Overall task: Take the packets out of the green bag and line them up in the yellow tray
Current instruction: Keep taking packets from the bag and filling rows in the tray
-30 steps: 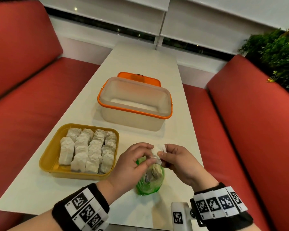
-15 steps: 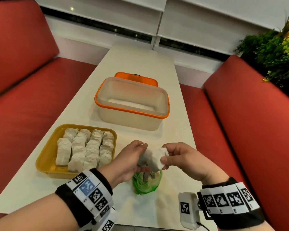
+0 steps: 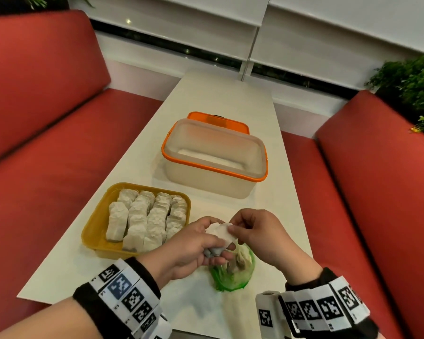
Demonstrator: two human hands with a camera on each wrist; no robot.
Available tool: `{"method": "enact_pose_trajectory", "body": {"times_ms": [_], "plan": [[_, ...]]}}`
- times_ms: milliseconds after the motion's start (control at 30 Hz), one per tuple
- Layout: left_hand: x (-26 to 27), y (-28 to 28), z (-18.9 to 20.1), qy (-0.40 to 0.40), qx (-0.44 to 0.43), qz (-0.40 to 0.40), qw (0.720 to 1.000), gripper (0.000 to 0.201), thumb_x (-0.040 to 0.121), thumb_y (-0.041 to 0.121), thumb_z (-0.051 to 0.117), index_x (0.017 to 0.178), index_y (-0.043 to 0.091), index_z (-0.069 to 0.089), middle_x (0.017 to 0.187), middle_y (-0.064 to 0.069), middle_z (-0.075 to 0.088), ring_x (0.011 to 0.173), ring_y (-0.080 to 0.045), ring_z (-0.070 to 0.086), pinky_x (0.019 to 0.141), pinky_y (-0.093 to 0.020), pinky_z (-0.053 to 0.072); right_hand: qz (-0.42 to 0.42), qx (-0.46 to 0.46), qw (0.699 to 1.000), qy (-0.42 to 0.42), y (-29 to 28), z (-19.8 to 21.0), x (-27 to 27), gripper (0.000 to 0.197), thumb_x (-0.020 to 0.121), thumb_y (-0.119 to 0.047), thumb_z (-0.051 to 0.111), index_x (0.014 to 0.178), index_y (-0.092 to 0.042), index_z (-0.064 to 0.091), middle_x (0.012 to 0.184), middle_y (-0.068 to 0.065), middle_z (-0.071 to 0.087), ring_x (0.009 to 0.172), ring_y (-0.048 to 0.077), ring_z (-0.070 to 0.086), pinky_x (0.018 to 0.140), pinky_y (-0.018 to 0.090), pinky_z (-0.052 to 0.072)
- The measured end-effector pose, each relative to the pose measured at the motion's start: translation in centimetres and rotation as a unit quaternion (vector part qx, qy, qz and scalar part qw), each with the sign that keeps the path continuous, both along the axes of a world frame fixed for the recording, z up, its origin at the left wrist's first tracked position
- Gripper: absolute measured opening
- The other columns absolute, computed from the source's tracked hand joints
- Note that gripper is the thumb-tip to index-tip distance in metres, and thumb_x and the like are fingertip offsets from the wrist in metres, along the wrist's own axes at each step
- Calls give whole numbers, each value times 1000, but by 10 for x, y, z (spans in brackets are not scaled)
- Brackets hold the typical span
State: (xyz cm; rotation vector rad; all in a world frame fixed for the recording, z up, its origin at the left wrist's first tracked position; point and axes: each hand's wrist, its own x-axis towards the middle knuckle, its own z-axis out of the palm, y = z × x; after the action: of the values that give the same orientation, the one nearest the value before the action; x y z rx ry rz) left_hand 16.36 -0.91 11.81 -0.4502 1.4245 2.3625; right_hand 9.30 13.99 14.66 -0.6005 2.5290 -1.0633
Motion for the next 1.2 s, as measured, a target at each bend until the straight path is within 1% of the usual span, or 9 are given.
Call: {"method": "enact_pose_trajectory", "body": {"times_ms": [100, 200, 400, 533, 633, 700, 867, 1067, 1200], "plan": [[10, -17, 3, -9, -15, 26, 1000, 26, 89, -6, 54, 110, 9, 52, 81, -14, 68, 61, -20, 68, 51, -23, 54, 28, 21, 999, 27, -23, 3, 8, 13, 83, -18, 67, 70, -19, 64, 67, 2, 64, 60, 12, 55, 63, 32, 48], [22, -40, 6, -12, -24, 54, 998, 22, 92, 3, 53, 113, 8, 51, 89, -18, 67, 66, -23, 66, 54, -24, 54, 72, 34, 995, 59, -51, 15, 15, 15, 85, -19, 66, 71, -23, 62, 63, -7, 58, 59, 8, 50, 61, 25, 42], [55, -103, 3, 1, -28, 223, 974, 22, 98, 6, 33, 109, 8, 53, 90, -19, 69, 69, -28, 69, 49, -25, 52, 133, 46, 982, 126, -114, 38, 24, 8, 88, -19, 61, 81, -18, 64, 66, -7, 58, 61, 7, 50, 55, 17, 37], [76, -140, 1, 26, -72, 323, 943, 19, 101, 8, 35, 95, 12, 53, 97, -14, 64, 77, -26, 67, 51, -25, 53, 195, 69, 966, 156, -165, 35, 33, 9, 89, -17, 59, 86, -11, 66, 71, -3, 57, 65, 12, 49, 57, 23, 38], [89, -160, 0, 33, -76, 365, 927, 17, 100, 10, 41, 92, 12, 56, 92, -9, 64, 72, -18, 70, 52, -22, 56, 243, 125, 951, 144, -202, 18, 37, 9, 90, -18, 58, 88, -12, 65, 78, -1, 57, 75, 17, 52, 64, 28, 40], [96, -170, -2, 35, -70, 379, 922, 18, 100, 10, 41, 91, 12, 57, 86, -6, 64, 69, -16, 70, 55, -21, 57, 273, 173, 936, 138, -223, 5, 37, 8, 90, -19, 58, 88, -14, 64, 82, -1, 57, 79, 18, 52, 65, 27, 38], [105, -184, -8, 26, -53, 387, 920, 21, 100, 3, 36, 86, 8, 51, 89, -9, 55, 85, -26, 67, 73, -29, 58, 326, 276, 896, 123, -253, -20, 36, 10, 89, -17, 57, 92, -15, 67, 88, -1, 59, 81, 15, 52, 57, 23, 35], [108, -187, -20, 1, -76, 348, 934, 11, 98, 6, 45, 96, 7, 56, 102, -14, 62, 84, -22, 69, 61, -27, 59, 324, 342, 873, 126, -265, -36, 32, 13, 89, -16, 55, 95, -14, 66, 94, 4, 63, 84, 19, 54, 68, 28, 39], [105, -184, -26, -9, -89, 338, 937, 18, 94, 4, 52, 108, -7, 52, 102, -19, 56, 78, -20, 71, 58, -24, 57, 320, 384, 854, 142, -268, -34, 32, 18, 91, -11, 51, 100, -7, 66, 98, 8, 65, 85, 22, 57, 70, 30, 46]]}}
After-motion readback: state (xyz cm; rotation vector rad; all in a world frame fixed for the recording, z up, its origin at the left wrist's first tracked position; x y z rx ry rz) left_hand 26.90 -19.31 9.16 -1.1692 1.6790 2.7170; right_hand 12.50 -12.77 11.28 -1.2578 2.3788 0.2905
